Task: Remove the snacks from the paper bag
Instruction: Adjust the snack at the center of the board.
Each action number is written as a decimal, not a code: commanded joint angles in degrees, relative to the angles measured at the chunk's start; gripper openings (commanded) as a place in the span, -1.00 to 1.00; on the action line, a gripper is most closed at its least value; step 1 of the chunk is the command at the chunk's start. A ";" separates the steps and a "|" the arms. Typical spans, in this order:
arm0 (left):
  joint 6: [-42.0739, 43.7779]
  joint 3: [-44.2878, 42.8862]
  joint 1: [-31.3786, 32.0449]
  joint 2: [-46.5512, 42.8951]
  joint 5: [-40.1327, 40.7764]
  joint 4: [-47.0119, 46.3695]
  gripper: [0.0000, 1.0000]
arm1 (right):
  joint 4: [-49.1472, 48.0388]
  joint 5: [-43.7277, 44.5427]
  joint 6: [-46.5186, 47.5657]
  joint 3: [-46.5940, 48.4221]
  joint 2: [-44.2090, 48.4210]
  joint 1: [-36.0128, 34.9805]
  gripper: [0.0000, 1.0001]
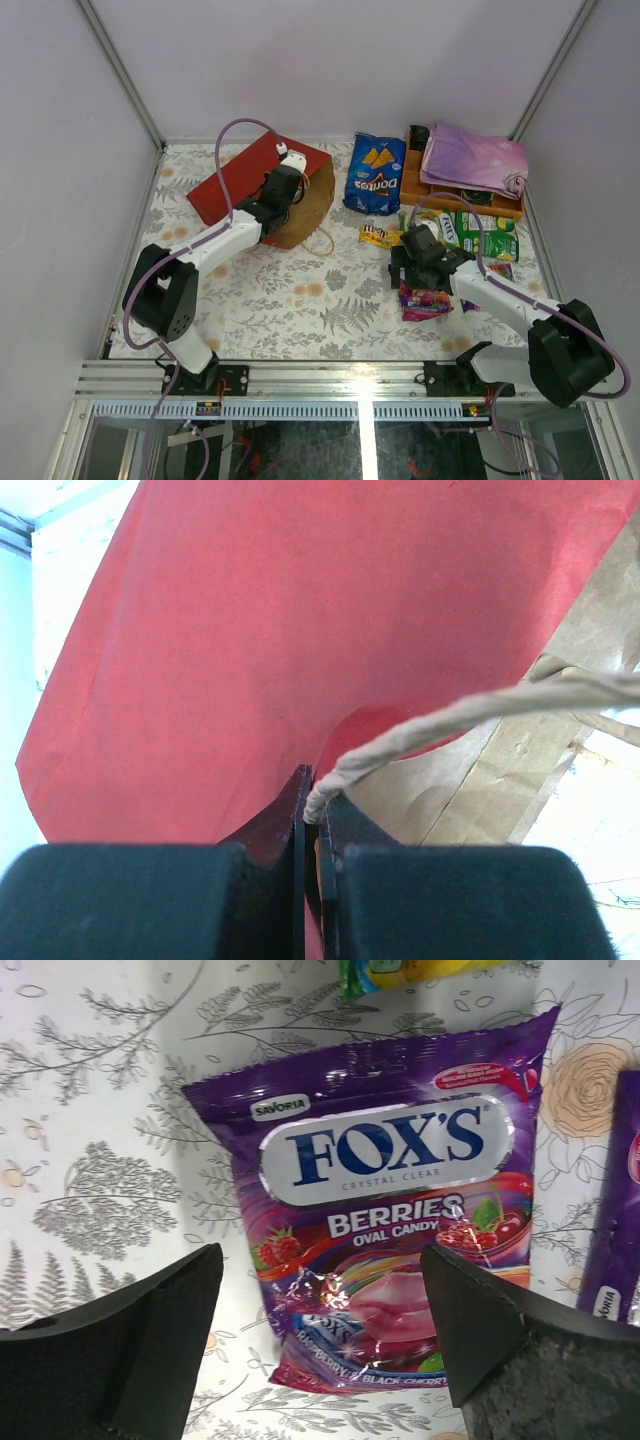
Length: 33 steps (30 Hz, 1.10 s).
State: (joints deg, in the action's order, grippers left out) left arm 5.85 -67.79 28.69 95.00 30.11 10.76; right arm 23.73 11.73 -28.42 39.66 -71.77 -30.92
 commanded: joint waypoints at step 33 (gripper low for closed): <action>0.13 -1.56 0.41 0.26 2.14 0.22 -1.00 | 6.36 14.73 -0.99 8.01 -9.21 -2.48 0.67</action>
State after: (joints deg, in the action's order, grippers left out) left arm 5.87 -67.79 28.91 95.53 30.68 10.76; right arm 29.30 23.53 -28.32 46.13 -86.21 -33.06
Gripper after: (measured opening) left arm 0.008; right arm 0.834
